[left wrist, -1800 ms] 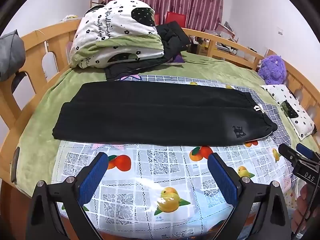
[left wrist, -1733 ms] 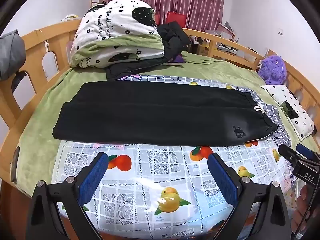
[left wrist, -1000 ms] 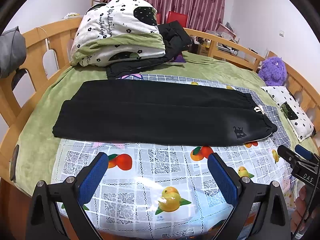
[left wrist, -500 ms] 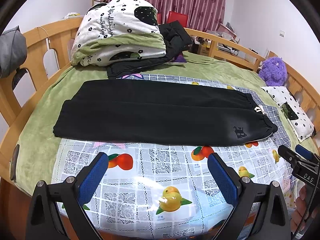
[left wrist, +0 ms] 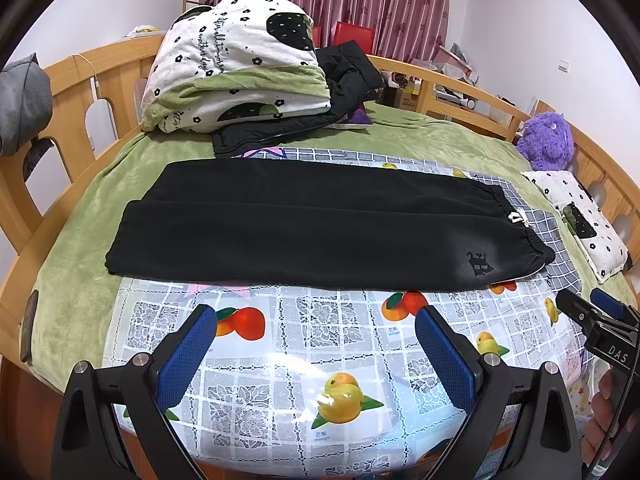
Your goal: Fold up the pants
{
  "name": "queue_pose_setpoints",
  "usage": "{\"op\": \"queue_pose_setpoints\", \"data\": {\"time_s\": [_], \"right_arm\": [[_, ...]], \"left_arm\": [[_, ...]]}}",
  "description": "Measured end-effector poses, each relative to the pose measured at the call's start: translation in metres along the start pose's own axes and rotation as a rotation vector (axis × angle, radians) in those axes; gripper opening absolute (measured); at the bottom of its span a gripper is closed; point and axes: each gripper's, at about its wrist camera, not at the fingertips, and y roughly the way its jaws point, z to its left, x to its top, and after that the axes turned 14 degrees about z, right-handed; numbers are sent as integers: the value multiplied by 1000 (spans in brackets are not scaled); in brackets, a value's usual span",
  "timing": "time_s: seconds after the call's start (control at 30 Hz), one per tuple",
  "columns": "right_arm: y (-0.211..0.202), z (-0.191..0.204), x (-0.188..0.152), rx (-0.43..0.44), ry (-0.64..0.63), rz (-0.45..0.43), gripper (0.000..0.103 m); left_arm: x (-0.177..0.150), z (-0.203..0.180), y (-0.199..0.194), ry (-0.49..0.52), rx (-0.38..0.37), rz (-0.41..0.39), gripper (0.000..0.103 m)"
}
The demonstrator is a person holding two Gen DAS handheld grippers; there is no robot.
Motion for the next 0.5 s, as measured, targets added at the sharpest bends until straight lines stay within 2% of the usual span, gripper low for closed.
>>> {"op": "queue_pose_setpoints", "data": {"time_s": [0.3,0.5], "right_arm": [[1,3,0,2,-4,-1,100],[1,0,-1,12,-3,-3,100]], "left_arm": [[-1,2,0,3,4,0,100],[-2,2,3,-9,-30,-6,100]]}}
